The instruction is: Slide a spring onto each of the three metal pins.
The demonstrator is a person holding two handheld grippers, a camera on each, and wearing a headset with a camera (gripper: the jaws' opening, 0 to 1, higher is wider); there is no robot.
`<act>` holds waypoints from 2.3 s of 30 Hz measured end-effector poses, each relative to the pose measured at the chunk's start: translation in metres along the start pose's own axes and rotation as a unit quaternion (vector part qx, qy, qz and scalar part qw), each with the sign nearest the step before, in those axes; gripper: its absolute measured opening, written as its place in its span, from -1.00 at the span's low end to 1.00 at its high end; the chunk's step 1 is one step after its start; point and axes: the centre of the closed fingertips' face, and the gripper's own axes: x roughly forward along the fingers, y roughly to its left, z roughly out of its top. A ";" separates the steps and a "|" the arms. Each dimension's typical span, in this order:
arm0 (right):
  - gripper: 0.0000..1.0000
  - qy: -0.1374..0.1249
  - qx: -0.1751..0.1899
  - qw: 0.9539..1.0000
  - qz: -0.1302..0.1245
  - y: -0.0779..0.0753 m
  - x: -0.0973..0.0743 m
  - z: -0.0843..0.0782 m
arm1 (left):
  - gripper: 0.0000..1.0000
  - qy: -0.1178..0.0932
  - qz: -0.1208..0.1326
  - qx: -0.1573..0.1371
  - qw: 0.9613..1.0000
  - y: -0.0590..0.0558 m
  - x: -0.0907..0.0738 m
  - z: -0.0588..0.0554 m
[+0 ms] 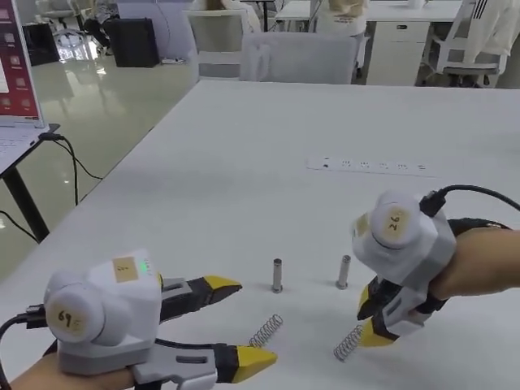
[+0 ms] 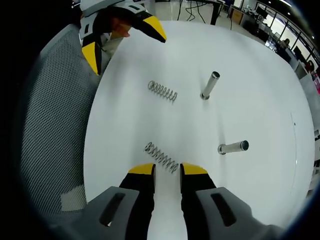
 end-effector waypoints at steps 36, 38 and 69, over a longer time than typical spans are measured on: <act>-0.83 0.033 -0.076 0.997 0.003 0.003 0.004 -0.003 | -0.08 0.014 -0.026 0.013 0.999 -0.011 0.006 -0.003; -0.83 0.022 -0.073 0.997 0.001 0.004 -0.002 0.003 | -0.10 0.017 -0.033 0.019 0.999 -0.013 0.009 -0.002; -0.83 -0.033 -0.020 0.999 -0.021 0.020 -0.060 0.073 | -0.58 0.014 -0.075 0.077 0.994 -0.016 0.037 0.033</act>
